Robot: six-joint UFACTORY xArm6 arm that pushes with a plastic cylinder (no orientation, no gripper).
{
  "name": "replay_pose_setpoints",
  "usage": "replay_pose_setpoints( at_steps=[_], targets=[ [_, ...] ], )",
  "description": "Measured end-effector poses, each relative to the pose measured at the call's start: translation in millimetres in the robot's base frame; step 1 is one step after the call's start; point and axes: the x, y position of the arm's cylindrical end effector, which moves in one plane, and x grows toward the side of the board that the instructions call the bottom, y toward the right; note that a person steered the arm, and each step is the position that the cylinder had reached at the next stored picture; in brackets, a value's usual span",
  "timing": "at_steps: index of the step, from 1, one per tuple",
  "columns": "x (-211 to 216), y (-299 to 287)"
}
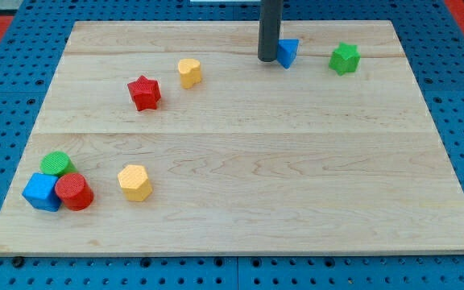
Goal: Move the blue triangle to the left of the green star
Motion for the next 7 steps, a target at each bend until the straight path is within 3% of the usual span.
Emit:
replay_pose_setpoints(
  at_steps=[1,2,4,7],
  targets=[
    [-44,1],
    [-58,16],
    [-23,23],
    [-32,30]
  ],
)
